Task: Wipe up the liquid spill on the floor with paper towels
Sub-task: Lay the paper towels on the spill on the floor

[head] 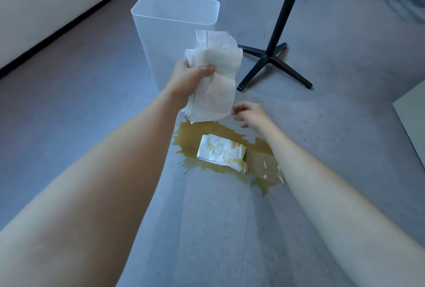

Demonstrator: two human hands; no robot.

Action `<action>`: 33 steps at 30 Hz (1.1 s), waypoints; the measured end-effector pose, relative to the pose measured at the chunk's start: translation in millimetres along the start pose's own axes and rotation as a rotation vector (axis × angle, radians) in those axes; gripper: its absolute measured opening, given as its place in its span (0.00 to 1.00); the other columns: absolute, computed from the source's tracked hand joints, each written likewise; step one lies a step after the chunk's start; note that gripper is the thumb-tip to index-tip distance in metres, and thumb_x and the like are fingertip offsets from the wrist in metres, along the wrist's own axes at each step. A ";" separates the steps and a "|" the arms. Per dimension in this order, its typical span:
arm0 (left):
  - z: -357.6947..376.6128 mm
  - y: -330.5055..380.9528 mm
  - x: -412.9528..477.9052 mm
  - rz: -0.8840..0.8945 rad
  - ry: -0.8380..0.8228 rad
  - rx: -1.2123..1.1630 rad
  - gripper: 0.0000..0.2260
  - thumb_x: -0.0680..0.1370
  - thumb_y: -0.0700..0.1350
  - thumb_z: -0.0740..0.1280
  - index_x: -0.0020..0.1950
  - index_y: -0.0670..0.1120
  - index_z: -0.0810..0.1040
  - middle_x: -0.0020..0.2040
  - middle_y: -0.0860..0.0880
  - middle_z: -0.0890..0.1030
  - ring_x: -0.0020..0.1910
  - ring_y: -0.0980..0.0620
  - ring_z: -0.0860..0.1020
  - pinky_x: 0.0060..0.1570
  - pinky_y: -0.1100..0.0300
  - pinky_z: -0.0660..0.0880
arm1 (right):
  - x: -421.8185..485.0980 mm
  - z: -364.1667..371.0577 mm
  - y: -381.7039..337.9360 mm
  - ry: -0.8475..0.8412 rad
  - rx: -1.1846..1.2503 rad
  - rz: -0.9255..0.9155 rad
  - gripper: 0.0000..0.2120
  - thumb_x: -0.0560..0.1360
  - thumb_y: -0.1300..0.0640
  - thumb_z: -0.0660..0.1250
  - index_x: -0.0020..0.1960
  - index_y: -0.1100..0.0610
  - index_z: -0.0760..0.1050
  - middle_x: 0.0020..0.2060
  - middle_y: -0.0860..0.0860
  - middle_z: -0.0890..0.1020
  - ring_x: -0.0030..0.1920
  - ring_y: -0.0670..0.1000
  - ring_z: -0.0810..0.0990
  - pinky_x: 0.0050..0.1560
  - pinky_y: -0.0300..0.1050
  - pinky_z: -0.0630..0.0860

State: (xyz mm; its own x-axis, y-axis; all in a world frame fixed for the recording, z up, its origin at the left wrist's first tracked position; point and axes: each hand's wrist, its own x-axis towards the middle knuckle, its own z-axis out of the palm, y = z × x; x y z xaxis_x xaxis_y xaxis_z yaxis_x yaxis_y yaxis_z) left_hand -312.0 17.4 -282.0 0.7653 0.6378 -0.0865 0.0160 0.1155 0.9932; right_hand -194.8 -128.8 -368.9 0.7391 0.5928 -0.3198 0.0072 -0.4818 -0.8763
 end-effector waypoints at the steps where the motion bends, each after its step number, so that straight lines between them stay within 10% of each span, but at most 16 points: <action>1: 2.9 -0.6 -0.2 -0.006 -0.009 0.011 0.06 0.75 0.35 0.69 0.45 0.45 0.80 0.39 0.50 0.82 0.36 0.55 0.82 0.41 0.59 0.80 | -2.0 -6.4 -8.8 0.032 0.085 -0.042 0.16 0.73 0.71 0.57 0.54 0.56 0.75 0.44 0.50 0.79 0.48 0.50 0.75 0.37 0.40 0.70; 6: 15.4 -5.8 -2.1 -0.032 -0.038 0.094 0.06 0.74 0.36 0.70 0.50 0.44 0.78 0.41 0.50 0.82 0.36 0.57 0.81 0.38 0.63 0.79 | -13.5 -36.1 -39.0 0.065 0.384 -0.197 0.33 0.60 0.62 0.60 0.66 0.54 0.68 0.59 0.53 0.77 0.55 0.49 0.76 0.45 0.43 0.73; 13: 27.1 -5.6 -5.1 -0.067 -0.165 0.196 0.12 0.74 0.38 0.72 0.57 0.41 0.79 0.48 0.47 0.83 0.45 0.50 0.82 0.47 0.55 0.79 | -26.1 -61.9 -45.9 -0.069 0.217 -0.292 0.40 0.62 0.58 0.67 0.73 0.49 0.60 0.68 0.48 0.71 0.64 0.50 0.73 0.58 0.50 0.70; 21: 42.2 -5.4 -10.4 -0.148 -0.343 0.242 0.16 0.72 0.39 0.74 0.59 0.40 0.79 0.53 0.43 0.83 0.51 0.45 0.83 0.55 0.49 0.78 | -42.1 -74.5 -50.8 -0.117 0.122 -0.323 0.12 0.69 0.66 0.74 0.49 0.56 0.79 0.44 0.50 0.84 0.45 0.46 0.83 0.45 0.39 0.77; 33: 54.7 -2.0 -17.0 -0.225 -0.368 0.190 0.13 0.75 0.42 0.72 0.58 0.41 0.79 0.52 0.44 0.84 0.47 0.47 0.83 0.43 0.56 0.81 | -48.2 -84.5 -60.1 0.065 0.162 -0.390 0.03 0.73 0.61 0.71 0.45 0.54 0.82 0.35 0.41 0.84 0.40 0.40 0.82 0.44 0.36 0.75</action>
State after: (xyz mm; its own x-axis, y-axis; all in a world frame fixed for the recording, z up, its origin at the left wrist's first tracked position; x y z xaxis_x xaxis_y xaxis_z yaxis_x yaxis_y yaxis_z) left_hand -289.9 -35.3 -278.2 0.9061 0.2967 -0.3017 0.2985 0.0570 0.9527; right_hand -173.9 -182.9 -270.4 0.7431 0.6659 0.0661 0.1926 -0.1183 -0.9741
